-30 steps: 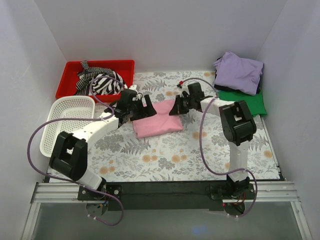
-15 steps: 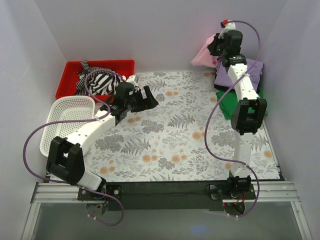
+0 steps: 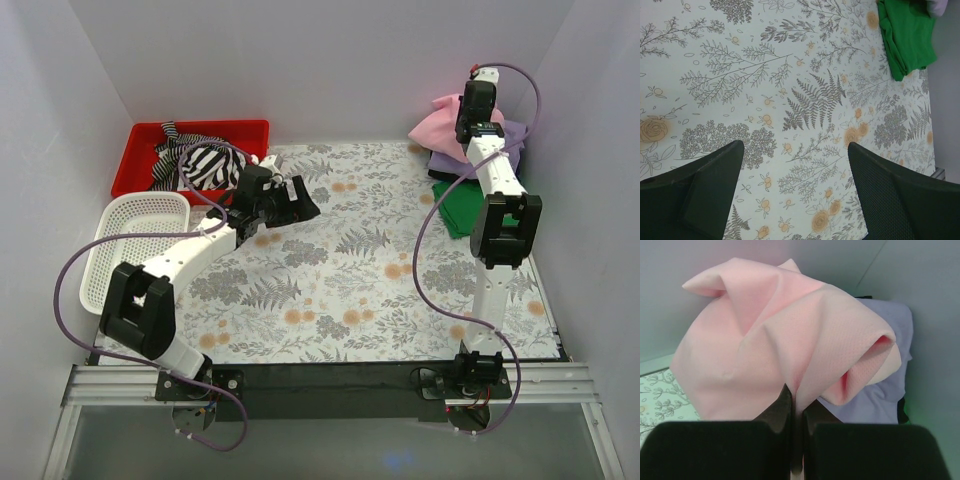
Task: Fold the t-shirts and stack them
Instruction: Neatly place the folded tshirt to the corner
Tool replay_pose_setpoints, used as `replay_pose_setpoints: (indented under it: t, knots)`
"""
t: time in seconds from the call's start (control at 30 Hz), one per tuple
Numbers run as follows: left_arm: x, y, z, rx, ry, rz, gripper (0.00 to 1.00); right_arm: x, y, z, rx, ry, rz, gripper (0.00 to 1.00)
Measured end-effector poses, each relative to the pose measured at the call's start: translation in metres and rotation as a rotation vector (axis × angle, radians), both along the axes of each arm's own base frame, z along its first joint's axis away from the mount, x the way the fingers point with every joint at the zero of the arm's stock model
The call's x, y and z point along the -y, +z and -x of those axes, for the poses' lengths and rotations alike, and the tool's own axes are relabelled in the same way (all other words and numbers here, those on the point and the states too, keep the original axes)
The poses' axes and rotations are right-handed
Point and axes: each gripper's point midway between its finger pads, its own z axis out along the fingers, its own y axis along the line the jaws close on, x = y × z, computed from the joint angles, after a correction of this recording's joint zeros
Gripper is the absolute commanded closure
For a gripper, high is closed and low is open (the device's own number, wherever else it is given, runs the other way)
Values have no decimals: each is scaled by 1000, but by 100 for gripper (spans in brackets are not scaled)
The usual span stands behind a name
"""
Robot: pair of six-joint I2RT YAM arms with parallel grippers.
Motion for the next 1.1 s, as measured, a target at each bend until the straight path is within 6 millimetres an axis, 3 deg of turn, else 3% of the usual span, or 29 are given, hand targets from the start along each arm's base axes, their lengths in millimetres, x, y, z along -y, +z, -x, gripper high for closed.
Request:
replay_pose_setpoints:
  t: [0.23, 0.4, 0.6, 0.8, 0.93, 1.1]
  knots:
    - [5, -7, 1, -19, -27, 11, 16, 16, 6, 9, -14, -101, 108, 99]
    - [9, -11, 2, -33, -46, 17, 16, 30, 9, 31, -53, -139, 212, 99]
    - [11, -12, 3, -37, -60, 24, 16, 30, 18, 48, -28, -125, 311, 99]
    - [12, -10, 2, -26, -64, 27, 16, 31, 0, 47, -14, -107, 364, 99]
    - [13, -10, 1, -22, -67, 24, 16, 56, -14, 53, -34, -138, 378, 99]
    - [15, -15, -4, -31, -70, 20, 16, 107, -10, 64, -22, -269, 393, 99]
